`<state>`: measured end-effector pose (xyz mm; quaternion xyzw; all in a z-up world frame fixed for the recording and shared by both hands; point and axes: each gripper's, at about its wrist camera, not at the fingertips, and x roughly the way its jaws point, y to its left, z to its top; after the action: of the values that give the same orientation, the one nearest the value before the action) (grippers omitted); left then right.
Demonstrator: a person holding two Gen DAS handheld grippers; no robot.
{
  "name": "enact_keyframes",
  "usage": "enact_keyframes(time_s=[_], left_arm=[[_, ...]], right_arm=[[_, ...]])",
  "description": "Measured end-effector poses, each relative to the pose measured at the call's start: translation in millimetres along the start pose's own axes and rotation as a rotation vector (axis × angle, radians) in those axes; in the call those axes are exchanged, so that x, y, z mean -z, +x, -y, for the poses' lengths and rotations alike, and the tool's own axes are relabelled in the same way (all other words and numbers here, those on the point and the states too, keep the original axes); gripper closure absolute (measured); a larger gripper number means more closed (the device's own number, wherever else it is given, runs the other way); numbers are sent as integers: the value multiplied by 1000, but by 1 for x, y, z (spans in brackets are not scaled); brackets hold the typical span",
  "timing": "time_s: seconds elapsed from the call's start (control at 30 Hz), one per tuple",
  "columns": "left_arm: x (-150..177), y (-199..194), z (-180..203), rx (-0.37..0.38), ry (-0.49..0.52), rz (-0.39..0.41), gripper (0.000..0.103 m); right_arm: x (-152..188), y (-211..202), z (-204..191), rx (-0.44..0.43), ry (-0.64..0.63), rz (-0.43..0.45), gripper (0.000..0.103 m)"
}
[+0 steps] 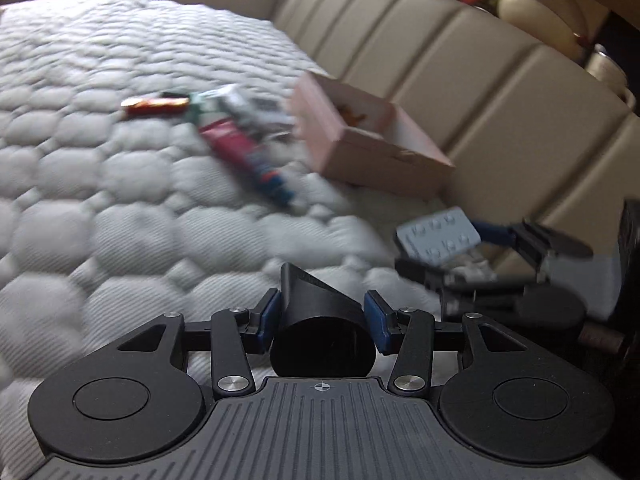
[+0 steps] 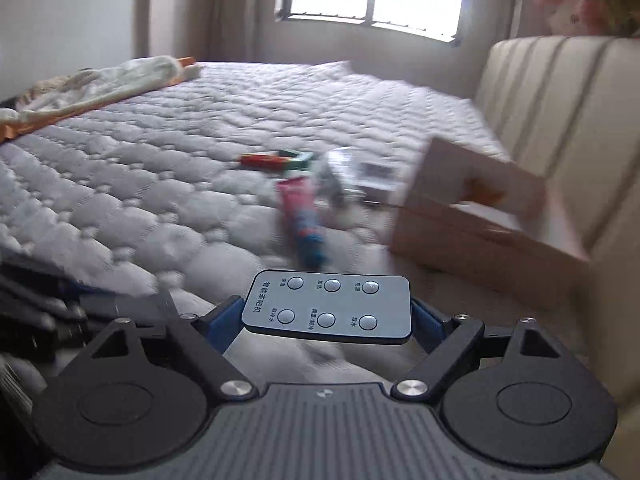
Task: Organize rigid objects
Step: 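Place the black cup in the pink box with the left gripper while the right gripper drops the remote in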
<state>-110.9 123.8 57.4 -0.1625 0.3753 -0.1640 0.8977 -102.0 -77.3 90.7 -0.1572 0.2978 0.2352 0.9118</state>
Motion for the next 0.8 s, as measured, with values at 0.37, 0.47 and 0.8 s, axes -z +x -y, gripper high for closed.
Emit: enact_keyframes(time_s=[0.37, 0.47, 0.8], left_arm=[[-151, 85, 81, 4, 60, 152, 53], [-181, 108, 90, 14, 25, 233, 52], [-185, 195, 85, -199, 56, 85, 54]], right_arm=[[56, -37, 65, 73, 71, 59, 16], [58, -38, 71, 62, 76, 83, 16], [75, -38, 71, 60, 70, 104, 16]])
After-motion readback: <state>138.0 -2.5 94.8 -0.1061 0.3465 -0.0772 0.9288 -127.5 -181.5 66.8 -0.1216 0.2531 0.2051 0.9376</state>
